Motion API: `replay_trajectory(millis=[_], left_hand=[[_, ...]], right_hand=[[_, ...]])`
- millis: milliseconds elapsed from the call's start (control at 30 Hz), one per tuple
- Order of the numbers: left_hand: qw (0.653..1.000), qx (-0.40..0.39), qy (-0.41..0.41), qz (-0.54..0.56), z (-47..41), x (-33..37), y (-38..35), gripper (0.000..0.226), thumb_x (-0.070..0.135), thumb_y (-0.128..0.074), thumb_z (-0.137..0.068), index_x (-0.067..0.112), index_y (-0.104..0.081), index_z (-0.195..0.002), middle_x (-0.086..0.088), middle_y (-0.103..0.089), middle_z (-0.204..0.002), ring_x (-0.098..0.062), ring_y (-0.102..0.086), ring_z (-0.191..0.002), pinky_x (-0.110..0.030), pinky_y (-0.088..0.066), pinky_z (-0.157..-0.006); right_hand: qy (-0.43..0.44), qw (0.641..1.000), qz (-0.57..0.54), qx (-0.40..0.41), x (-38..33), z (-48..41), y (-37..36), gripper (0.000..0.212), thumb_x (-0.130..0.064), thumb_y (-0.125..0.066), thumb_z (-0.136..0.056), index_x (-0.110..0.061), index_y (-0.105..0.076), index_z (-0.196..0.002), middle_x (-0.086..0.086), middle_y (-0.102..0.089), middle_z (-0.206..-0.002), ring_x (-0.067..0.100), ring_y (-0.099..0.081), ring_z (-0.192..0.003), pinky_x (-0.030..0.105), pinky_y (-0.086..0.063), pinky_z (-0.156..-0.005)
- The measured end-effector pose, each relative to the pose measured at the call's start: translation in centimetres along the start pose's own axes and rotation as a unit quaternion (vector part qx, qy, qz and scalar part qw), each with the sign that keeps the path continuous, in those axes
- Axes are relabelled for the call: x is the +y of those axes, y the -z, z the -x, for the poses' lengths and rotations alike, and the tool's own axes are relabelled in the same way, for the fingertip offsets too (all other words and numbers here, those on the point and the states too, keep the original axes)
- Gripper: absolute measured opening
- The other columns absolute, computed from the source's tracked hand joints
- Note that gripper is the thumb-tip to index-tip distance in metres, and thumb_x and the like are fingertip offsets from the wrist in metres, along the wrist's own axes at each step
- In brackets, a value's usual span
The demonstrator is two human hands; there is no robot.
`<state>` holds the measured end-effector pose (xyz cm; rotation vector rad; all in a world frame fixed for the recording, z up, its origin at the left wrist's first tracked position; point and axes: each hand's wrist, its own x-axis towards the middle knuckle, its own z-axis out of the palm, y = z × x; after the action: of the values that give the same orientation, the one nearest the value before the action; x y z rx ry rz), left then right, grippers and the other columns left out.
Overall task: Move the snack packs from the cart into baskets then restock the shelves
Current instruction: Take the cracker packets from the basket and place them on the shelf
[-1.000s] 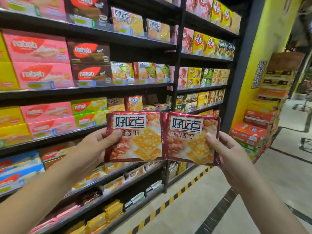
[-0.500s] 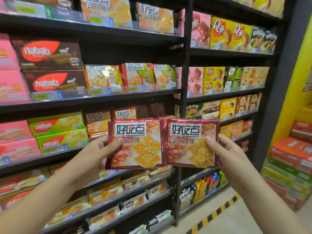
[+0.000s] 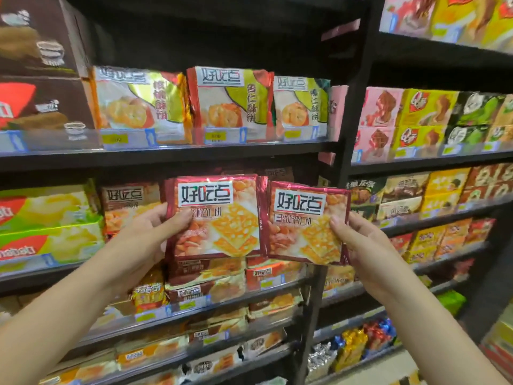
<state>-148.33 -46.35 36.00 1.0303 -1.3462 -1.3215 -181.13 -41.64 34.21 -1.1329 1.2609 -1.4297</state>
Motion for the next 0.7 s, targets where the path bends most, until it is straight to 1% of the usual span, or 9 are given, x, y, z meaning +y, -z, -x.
replay_trajectory(millis=[100,167,233,333,467,600,700], left_hand=[[1.000,0.021,0.003,-0.011,-3.1,-0.2,0.0,0.038,0.029,-0.062,-0.093,0.019,-0.064,-0.130,-0.006,-0.076,-0.119,-0.024,-0.073,-0.110,-0.045,-0.051,-0.100],[0.999,0.030,0.014,-0.021,-4.3,-0.3,-0.2,0.034,0.027,-0.061,-0.097,0.019,-0.064,-0.129,-0.006,-0.077,-0.118,-0.025,-0.074,-0.110,-0.045,-0.052,-0.098],[0.999,0.041,0.024,-0.022,-5.2,-0.5,-0.4,0.032,0.026,-0.060,-0.098,0.019,-0.064,-0.129,-0.006,-0.077,-0.117,-0.025,-0.074,-0.109,-0.043,-0.053,-0.096],[0.997,0.059,0.025,-0.031,-6.1,-1.0,-1.1,0.034,0.026,-0.062,-0.096,0.017,-0.065,-0.129,-0.008,-0.076,-0.119,-0.026,-0.073,-0.111,-0.048,-0.051,-0.102],[0.994,0.095,0.031,-0.035,-6.9,-1.4,-2.6,0.035,0.028,-0.064,-0.091,0.019,-0.066,-0.125,-0.006,-0.077,-0.116,-0.025,-0.074,-0.108,-0.051,-0.049,-0.104],[0.991,0.124,0.035,-0.033,-7.5,-2.2,-4.1,0.041,0.034,-0.068,-0.084,0.025,-0.067,-0.124,-0.005,-0.076,-0.118,-0.025,-0.074,-0.109,-0.054,-0.049,-0.105],[0.987,0.151,0.045,-0.033,-8.2,-2.9,-5.2,0.039,0.033,-0.067,-0.086,0.028,-0.066,-0.124,-0.003,-0.077,-0.115,-0.024,-0.076,-0.103,-0.050,-0.055,-0.094]], right_hand=[[-0.003,0.999,0.019,-0.027,0.4,-4.2,0.0,0.030,-0.030,-0.063,-0.097,-0.022,-0.064,-0.126,0.000,-0.077,-0.111,0.018,-0.075,-0.101,0.037,-0.055,-0.085],[-0.002,0.999,0.026,-0.038,0.5,-6.7,-0.2,0.028,-0.031,-0.063,-0.097,-0.023,-0.064,-0.124,-0.001,-0.078,-0.109,0.017,-0.075,-0.099,0.036,-0.055,-0.082],[-0.006,0.998,0.027,-0.050,0.6,-8.9,-0.3,0.030,-0.033,-0.065,-0.095,-0.024,-0.064,-0.124,-0.002,-0.078,-0.108,0.017,-0.075,-0.098,0.039,-0.056,-0.083],[-0.005,0.996,0.032,-0.078,1.2,-11.6,-0.3,0.030,-0.034,-0.066,-0.095,-0.025,-0.063,-0.124,-0.002,-0.077,-0.108,0.018,-0.075,-0.098,0.040,-0.057,-0.083],[0.001,0.995,0.032,-0.098,1.9,-14.8,0.4,0.023,-0.032,-0.065,-0.097,-0.027,-0.065,-0.119,-0.004,-0.077,-0.107,0.016,-0.076,-0.096,0.034,-0.058,-0.075],[0.011,0.993,0.042,-0.114,2.6,-17.8,1.0,0.027,-0.036,-0.068,-0.095,-0.030,-0.064,-0.120,-0.005,-0.076,-0.111,0.014,-0.075,-0.099,0.044,-0.060,-0.087],[0.016,0.993,0.042,-0.108,3.1,-20.0,1.0,0.027,-0.034,-0.068,-0.095,-0.031,-0.063,-0.121,-0.007,-0.076,-0.110,0.011,-0.075,-0.096,0.043,-0.061,-0.085]])
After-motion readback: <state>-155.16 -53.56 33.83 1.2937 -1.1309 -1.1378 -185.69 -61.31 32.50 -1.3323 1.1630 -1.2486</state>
